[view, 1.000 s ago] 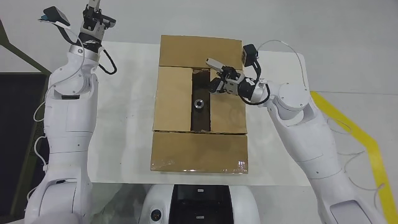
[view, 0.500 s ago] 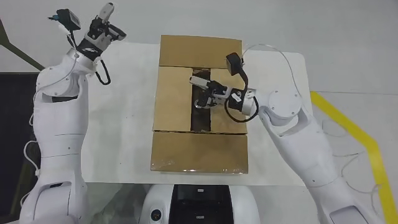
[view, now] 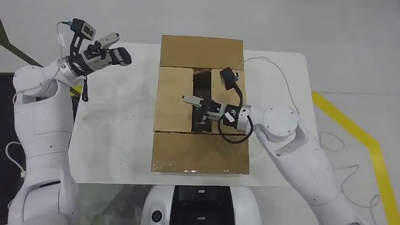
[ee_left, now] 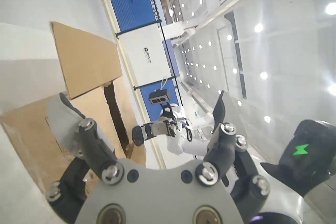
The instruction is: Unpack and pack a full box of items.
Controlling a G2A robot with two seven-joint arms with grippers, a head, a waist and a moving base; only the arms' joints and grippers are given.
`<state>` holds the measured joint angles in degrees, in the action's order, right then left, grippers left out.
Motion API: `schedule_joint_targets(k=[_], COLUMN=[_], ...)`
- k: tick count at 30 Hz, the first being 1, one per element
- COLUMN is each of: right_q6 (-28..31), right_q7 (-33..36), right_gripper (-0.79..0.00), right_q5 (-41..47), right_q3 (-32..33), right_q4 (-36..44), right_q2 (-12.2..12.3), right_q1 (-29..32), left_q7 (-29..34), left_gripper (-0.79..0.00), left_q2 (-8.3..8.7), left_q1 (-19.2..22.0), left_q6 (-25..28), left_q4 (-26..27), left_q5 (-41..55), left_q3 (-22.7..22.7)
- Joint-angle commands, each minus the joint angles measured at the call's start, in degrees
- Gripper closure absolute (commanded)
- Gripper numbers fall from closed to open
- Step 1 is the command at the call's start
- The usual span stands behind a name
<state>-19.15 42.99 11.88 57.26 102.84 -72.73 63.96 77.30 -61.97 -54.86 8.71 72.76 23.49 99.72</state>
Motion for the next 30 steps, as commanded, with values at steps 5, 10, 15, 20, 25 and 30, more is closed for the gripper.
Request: schedule_joint_targets(k=[5, 10, 15, 20, 25, 30], right_q6=[0.0, 0.0, -0.2, -0.1, 0.0, 1.0], right_q7=[0.0, 0.0, -0.5, 3.6, 3.8, 3.6], right_gripper=[-0.785, -0.785, -0.785, -0.785, -0.785, -0.785], right_q5=[0.0, 0.0, -0.1, -2.2, -2.9, -2.8], right_q3=[0.0, 0.0, -0.4, -1.3, -1.4, -1.7], right_q4=[0.0, 0.0, 0.1, 1.1, -0.4, -3.2], right_q2=[0.0, 0.0, 0.0, 0.5, 0.7, 0.6], right_q1=[0.0, 0.0, 0.8, 1.5, 1.3, -0.3], left_q7=[-0.4, -0.4, -0.4, -0.4, -0.4, -0.4], left_gripper=[-0.785, -0.785, -0.785, -0.785, -0.785, -0.785], left_q2=[-0.01, -0.01, -0.01, -0.01, -0.01, -0.01], left_q1=[0.0, 0.0, 0.0, 0.0, 0.0, 0.0], left_q6=[0.0, 0.0, 0.0, 0.0, 0.0, 0.0], left_q4=[0.0, 0.0, 0.0, 0.0, 0.0, 0.0], left_q5=[-0.1, -0.1, -0.1, -0.1, -0.1, -0.1], left_q3=[0.0, 0.0, 0.0, 0.0, 0.0, 0.0])
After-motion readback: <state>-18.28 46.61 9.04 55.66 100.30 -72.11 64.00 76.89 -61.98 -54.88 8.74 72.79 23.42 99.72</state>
